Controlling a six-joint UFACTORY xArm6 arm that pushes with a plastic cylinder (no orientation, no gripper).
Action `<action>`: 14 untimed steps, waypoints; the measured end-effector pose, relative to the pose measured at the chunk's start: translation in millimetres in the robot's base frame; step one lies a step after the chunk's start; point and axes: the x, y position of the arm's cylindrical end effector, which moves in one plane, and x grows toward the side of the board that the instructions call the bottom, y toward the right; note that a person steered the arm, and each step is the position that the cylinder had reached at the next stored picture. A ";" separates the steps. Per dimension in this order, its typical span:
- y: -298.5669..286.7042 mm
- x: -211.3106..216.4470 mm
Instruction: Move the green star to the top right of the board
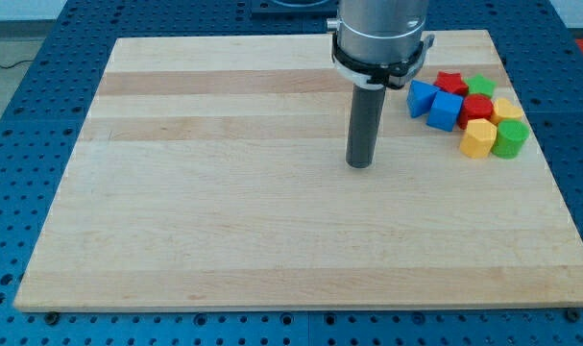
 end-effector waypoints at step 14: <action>123.5 -187.9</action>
